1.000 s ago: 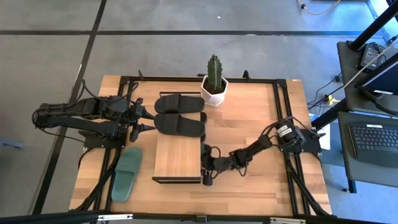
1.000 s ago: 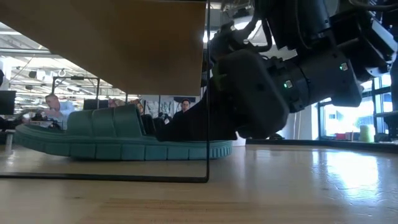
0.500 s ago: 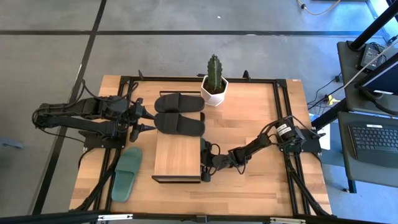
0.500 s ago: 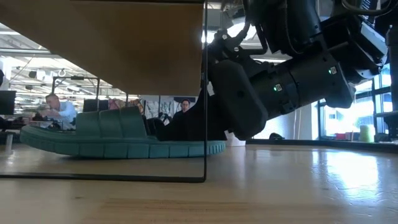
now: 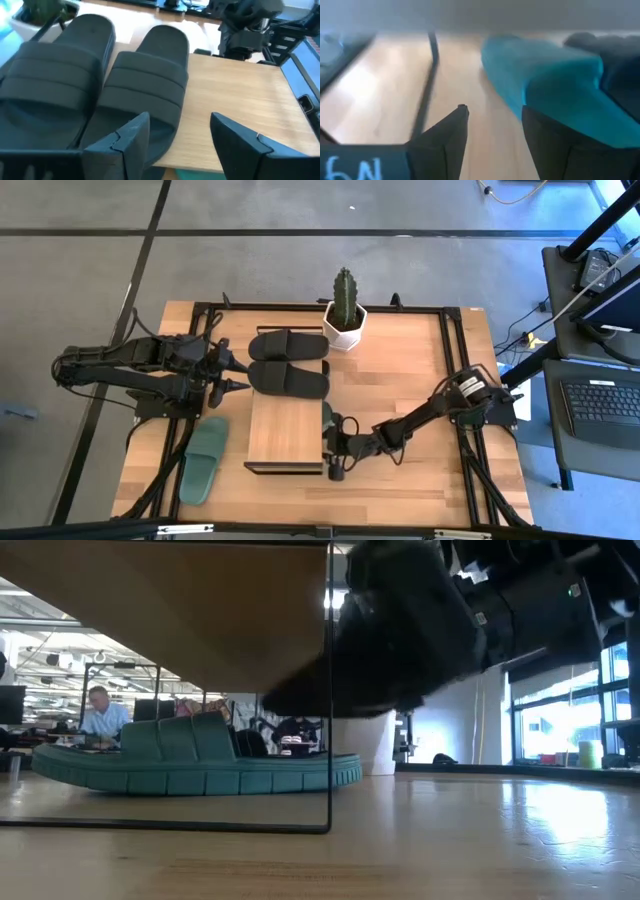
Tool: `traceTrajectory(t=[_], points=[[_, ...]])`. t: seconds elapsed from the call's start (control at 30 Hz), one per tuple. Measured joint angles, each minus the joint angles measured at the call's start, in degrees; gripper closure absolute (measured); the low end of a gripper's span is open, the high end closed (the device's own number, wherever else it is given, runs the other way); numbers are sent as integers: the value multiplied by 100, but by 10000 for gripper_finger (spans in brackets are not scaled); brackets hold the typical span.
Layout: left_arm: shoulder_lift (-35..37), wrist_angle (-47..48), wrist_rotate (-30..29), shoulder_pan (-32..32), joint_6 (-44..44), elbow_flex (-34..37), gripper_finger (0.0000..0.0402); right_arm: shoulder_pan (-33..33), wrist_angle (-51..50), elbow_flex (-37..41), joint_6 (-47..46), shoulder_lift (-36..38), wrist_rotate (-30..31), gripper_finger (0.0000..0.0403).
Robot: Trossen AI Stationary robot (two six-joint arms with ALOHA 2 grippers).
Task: Pick and place slides into the shelf
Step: Adjust the black slides under the shelf
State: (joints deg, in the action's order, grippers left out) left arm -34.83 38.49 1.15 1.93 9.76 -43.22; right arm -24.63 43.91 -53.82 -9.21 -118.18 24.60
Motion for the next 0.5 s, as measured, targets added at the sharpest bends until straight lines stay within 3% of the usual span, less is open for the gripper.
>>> traceTrajectory(t=[0.13, 0.5], points=[[0, 361, 0, -17, 523, 0, 202, -18, -1140, 15, -418, 269, 42, 216], [-3, 1496, -122, -26, 1818, 0, 202, -57, -2839, 68, -725, 1150, 190, 216]])
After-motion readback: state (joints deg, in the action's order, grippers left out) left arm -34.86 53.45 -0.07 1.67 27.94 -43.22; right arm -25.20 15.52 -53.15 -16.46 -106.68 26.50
